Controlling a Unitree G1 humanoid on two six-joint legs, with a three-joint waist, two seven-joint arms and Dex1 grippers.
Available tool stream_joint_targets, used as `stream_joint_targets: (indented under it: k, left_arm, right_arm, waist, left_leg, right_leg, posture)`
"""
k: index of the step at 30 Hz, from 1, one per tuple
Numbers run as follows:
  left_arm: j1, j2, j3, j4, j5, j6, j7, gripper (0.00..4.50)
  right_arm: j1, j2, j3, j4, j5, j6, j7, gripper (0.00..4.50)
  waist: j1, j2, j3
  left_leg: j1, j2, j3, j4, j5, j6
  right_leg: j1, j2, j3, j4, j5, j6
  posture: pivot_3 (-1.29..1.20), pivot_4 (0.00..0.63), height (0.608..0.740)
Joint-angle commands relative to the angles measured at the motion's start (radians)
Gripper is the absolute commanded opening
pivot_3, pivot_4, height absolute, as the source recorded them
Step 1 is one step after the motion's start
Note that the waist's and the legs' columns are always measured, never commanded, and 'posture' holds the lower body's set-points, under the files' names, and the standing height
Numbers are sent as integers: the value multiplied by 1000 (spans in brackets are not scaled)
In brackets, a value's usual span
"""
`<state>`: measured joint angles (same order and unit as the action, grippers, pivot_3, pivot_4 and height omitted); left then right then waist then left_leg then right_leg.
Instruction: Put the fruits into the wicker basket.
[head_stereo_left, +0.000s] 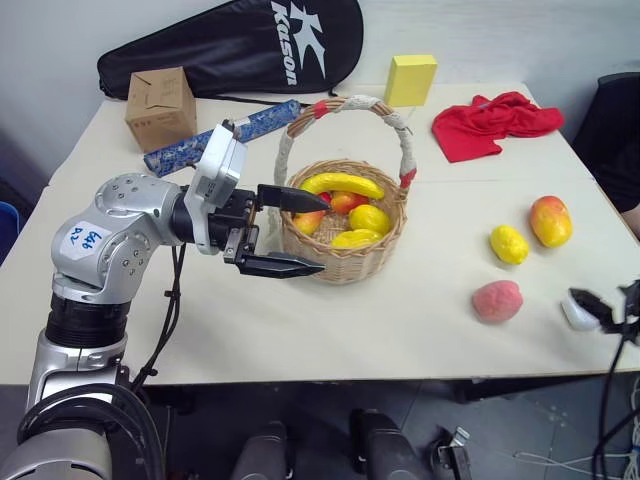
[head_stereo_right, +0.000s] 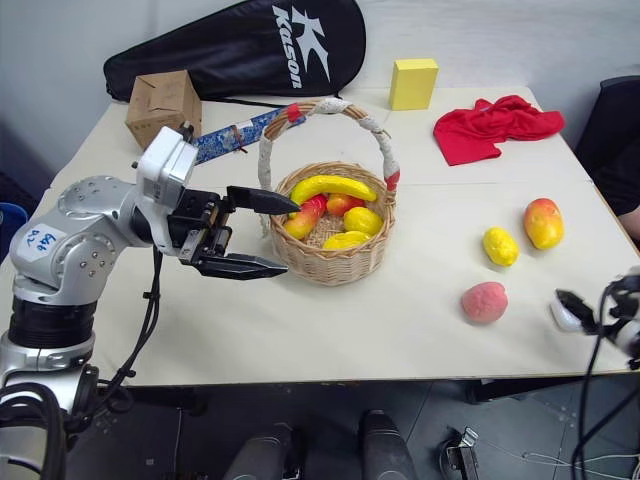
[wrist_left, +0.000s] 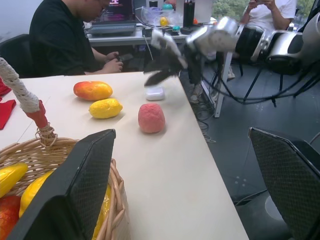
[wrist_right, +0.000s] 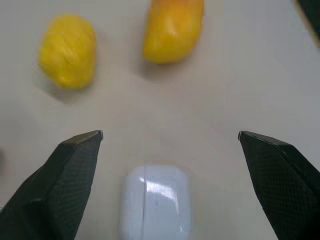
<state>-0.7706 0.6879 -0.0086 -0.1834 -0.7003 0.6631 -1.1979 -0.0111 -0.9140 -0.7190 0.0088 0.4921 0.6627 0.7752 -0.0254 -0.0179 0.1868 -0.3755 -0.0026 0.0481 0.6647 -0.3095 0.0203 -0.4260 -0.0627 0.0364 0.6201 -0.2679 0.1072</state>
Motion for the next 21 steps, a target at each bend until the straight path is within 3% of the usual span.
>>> stream_joint_targets:
  k: [1, 5, 11, 21]
  left_arm:
    - [10, 15, 32, -34, -12, -1, 12, 4500]
    - [14, 16, 34, -38, -10, -4, 19, 4500]
    - [7, 33, 45, -58, -25, 16, 27, 4500]
    - [-2, 40, 46, -54, -17, 17, 33, 4500]
  right_arm:
    - [54, -41, -19, -190, 144, 68, 156, 4459]
    - [66, -56, 76, -259, 160, 84, 185, 4459]
    - [40, -58, 241, -190, 76, 58, 181, 4459]
    - [-62, 45, 414, -34, -29, -42, 115, 4459]
  waist:
    - [-3, -1, 0]
    - [-2, -2, 0]
    - [3, -3, 0]
    - [1, -3, 0]
  left_leg:
    - [0, 1, 0, 0, 0, -1]
    - [1, 3, -1, 0, -1, -3]
    - [1, 0, 0, 1, -2, -1]
    - [0, 1, -1, 1, -2, -1]
  right_leg:
    - [0, 1, 0, 0, 0, 0]
    - [1, 2, 0, 0, 0, -1]
    - [1, -1, 0, 0, 0, -1]
    - [0, -1, 0, 0, -1, -2]
  posture:
    - [0, 150, 740]
    - [0, 150, 740]
    - [0, 150, 740]
    - [0, 150, 740]
